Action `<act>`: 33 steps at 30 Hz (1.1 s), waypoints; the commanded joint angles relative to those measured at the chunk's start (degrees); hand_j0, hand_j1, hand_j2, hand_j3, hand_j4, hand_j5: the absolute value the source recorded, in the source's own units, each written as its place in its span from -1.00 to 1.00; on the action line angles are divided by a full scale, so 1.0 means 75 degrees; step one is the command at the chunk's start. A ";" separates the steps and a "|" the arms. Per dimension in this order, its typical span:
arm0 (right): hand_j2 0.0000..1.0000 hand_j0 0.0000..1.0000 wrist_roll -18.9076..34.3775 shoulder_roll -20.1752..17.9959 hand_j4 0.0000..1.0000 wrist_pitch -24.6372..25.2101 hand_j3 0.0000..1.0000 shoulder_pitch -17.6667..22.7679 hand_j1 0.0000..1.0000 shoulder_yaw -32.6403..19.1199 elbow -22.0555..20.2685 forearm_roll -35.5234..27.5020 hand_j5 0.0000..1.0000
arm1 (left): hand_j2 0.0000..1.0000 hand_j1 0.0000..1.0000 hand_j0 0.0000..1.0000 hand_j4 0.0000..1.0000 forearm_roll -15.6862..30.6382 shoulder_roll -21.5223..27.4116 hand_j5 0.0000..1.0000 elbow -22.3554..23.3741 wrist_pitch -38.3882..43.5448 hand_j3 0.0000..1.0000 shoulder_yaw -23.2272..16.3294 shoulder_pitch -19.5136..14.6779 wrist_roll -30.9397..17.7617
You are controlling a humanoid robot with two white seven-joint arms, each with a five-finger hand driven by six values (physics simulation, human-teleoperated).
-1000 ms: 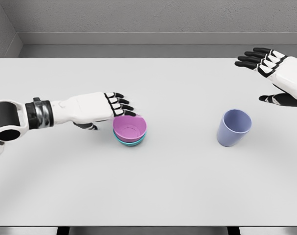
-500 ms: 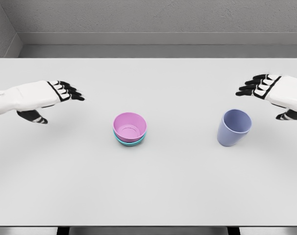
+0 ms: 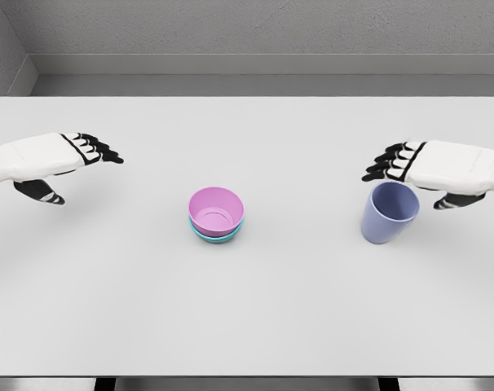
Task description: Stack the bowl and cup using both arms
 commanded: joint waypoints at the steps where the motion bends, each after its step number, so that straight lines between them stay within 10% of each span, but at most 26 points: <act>1: 1.00 1.00 0.0000 0.0044 1.00 0.0019 1.00 0.0000 1.00 0.0339 0.0027 -0.0036 1.00 | 1.00 1.00 1.00 1.00 0.0048 0.0001 1.00 0.0025 0.0016 1.00 0.0022 0.0000 0.0017; 20: 1.00 1.00 0.0000 0.0173 1.00 0.0019 1.00 -0.0012 1.00 0.0644 0.0261 -0.0024 1.00 | 1.00 1.00 1.00 1.00 0.0025 0.0013 1.00 0.0060 0.0016 1.00 0.0150 0.0012 -0.0042; 24: 0.25 0.25 0.0000 0.0173 0.25 0.0019 0.25 -0.0023 0.25 0.0632 0.0261 0.0011 0.25 | 1.00 1.00 1.00 1.00 0.0037 0.0024 1.00 0.0060 0.0016 1.00 0.0150 0.0012 -0.0042; 33: 0.21 0.21 0.0000 0.0173 0.21 0.0019 0.21 -0.0035 0.21 0.0574 0.0215 0.0011 0.21 | 1.00 1.00 1.00 1.00 0.0037 0.0013 1.00 0.0060 0.0016 1.00 0.0150 0.0012 -0.0042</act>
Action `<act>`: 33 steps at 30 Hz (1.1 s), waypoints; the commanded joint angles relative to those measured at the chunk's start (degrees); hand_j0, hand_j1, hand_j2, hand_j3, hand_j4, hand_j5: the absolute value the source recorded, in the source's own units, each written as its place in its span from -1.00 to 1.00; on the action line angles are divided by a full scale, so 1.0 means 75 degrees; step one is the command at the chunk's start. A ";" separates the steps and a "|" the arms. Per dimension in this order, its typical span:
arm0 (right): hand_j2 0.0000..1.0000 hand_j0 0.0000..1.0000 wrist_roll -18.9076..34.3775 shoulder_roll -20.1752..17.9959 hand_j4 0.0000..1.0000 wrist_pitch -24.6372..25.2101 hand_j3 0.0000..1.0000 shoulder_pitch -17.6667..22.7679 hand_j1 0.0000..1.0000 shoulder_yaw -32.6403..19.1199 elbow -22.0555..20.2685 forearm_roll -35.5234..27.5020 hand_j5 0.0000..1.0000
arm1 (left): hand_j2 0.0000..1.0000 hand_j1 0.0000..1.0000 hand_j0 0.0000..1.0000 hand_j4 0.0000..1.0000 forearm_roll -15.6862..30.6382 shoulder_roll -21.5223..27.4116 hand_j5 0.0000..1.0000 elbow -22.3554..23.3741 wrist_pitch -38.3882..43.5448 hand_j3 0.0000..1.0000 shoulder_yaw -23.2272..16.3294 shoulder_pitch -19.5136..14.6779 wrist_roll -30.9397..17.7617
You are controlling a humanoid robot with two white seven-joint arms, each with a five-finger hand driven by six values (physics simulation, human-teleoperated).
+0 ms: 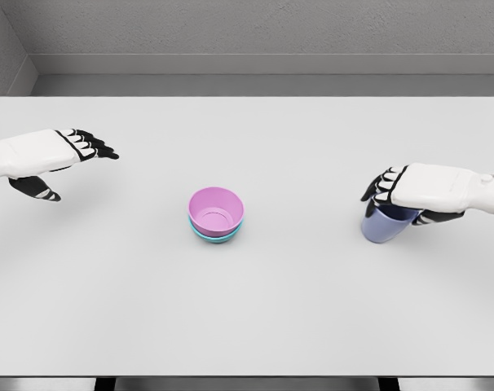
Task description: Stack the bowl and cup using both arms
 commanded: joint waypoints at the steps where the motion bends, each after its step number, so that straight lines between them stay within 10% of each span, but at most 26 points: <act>1: 0.21 0.21 0.0005 -0.0018 0.21 0.0015 0.21 0.0000 0.21 -0.0045 -0.0028 -0.0048 0.21 | 1.00 1.00 1.00 1.00 0.0043 0.0015 1.00 0.0000 0.0017 1.00 0.0004 0.0000 0.0003; 33: 0.21 0.21 0.0005 0.0135 0.21 0.0015 0.21 -0.0762 0.21 -0.0162 -0.0567 -0.0119 0.21 | 1.00 1.00 1.00 1.00 0.0078 0.0015 1.00 0.0058 0.0017 1.00 0.0016 0.0000 0.0003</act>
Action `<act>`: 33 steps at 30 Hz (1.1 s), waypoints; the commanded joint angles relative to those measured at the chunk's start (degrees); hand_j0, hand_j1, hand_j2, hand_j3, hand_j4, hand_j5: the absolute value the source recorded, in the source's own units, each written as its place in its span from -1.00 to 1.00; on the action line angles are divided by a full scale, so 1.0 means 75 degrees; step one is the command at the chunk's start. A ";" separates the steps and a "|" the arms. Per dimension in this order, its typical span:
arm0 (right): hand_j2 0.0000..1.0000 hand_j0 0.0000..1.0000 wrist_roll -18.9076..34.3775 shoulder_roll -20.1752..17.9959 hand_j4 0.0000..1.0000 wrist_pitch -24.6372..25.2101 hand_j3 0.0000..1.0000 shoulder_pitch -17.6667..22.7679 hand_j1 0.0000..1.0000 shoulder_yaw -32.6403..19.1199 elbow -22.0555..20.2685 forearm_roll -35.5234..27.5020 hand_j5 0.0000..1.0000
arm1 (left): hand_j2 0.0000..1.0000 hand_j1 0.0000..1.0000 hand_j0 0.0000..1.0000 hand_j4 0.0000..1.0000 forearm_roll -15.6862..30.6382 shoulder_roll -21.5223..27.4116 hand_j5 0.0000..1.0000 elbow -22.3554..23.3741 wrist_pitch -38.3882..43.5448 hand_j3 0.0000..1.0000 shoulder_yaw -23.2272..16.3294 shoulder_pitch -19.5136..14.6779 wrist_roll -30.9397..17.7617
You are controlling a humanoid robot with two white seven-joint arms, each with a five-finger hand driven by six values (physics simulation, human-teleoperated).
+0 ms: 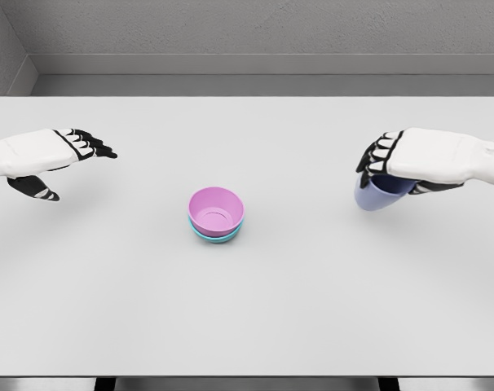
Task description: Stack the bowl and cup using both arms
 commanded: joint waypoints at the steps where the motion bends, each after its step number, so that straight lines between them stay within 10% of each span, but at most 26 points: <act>1: 0.21 0.21 0.0002 0.0023 0.21 0.0027 0.21 0.0000 0.21 0.0000 -0.0111 -0.0052 0.21 | 1.00 1.00 1.00 1.00 0.0040 0.0010 1.00 0.0000 0.0017 1.00 0.0004 0.0000 0.0003; 33: 0.21 0.21 0.0002 0.1218 0.21 0.0027 0.21 -0.0539 0.21 0.0176 -0.0122 -0.0098 0.21 | 1.00 1.00 1.00 1.00 0.0028 0.0010 1.00 0.0000 0.0017 1.00 0.0004 0.0000 0.0003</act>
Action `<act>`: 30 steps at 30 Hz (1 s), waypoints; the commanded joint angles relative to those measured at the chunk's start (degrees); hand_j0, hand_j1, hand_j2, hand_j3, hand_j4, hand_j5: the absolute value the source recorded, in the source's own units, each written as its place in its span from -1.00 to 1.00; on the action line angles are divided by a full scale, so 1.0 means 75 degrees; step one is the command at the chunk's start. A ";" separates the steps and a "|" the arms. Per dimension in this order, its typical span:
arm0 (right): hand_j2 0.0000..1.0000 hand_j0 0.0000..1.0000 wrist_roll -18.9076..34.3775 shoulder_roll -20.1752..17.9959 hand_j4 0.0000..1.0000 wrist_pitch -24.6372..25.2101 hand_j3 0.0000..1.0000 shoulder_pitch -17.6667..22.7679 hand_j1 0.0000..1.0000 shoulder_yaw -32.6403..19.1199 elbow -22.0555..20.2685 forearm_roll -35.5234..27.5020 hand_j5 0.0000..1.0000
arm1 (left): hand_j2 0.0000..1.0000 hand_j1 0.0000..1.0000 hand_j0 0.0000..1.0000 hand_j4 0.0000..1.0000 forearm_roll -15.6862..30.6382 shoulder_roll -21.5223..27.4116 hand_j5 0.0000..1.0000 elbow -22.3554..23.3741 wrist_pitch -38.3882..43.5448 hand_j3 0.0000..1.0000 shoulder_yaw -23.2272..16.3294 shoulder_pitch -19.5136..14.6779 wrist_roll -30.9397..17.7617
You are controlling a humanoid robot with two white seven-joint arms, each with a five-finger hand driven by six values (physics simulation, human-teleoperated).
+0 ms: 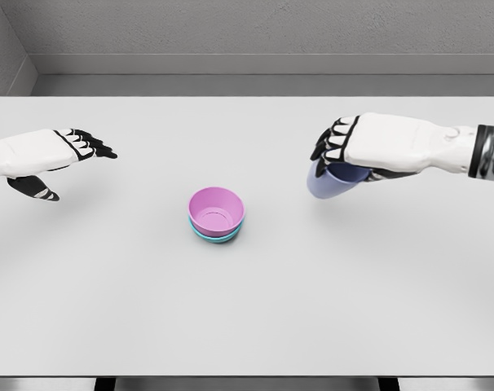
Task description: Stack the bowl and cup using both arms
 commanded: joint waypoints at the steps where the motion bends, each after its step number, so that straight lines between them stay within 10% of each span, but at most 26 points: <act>1: 0.21 0.21 0.0000 0.0145 0.21 0.0027 0.21 0.0000 0.21 0.0024 -0.0001 -0.0052 0.21 | 1.00 1.00 1.00 1.00 0.0043 0.0009 1.00 0.0000 0.0016 1.00 0.0004 0.0000 0.0004; 30: 0.21 0.21 0.0000 0.1118 0.21 0.0027 0.21 -0.0562 0.21 0.0528 -0.0001 -0.0052 0.21 | 1.00 1.00 1.00 1.00 0.0031 0.0021 1.00 0.0000 0.0016 1.00 0.0004 0.0000 -0.0008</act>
